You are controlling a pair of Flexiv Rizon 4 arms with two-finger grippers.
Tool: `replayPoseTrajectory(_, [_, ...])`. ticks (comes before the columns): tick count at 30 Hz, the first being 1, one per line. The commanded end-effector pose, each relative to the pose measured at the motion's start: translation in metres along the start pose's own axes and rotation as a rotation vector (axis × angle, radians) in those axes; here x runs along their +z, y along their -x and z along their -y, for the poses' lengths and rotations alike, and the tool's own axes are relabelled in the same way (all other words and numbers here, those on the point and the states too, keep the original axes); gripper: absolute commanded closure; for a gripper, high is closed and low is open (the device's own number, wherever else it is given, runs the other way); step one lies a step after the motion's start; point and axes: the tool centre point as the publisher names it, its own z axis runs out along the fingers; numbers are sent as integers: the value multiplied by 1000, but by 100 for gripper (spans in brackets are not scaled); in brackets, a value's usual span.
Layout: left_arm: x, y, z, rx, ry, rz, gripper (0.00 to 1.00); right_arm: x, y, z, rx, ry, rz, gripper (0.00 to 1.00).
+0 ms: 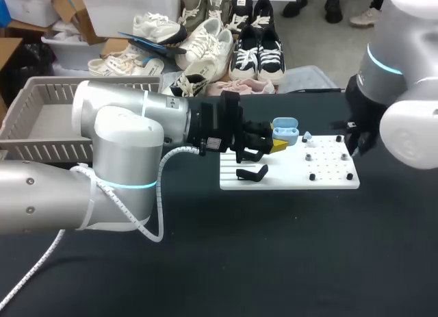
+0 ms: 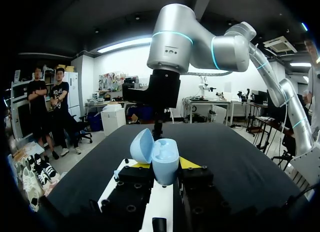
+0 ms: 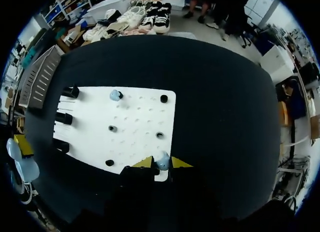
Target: Pick up each earbud case from the left stands, insert the matching earbuds, close the lid, and place the case in the box.
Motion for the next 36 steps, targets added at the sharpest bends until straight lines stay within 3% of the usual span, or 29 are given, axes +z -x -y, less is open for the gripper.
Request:
replayPoseTrajectory(1, [0, 0, -1, 1, -2, 1, 100, -13, -20, -12, 277, -77, -28, 100])
replayPoseTrajectory(8, [0, 0, -1, 1, -2, 1, 100, -31, -35, -33, 538, -142, -61, 100])
replayPoseTrajectory(15, [0, 0, -1, 1, -2, 1, 100, -61, -41, -50, 703, -150, -59, 100])
replayPoseTrajectory(28, [0, 0, -1, 1, -2, 1, 100, -113, -31, -94, 882, -169, -37, 100])
replayPoseTrajectory(36, [0, 0, -1, 1, -2, 1, 100, -134, -21, -125, 858, -175, 24, 100])
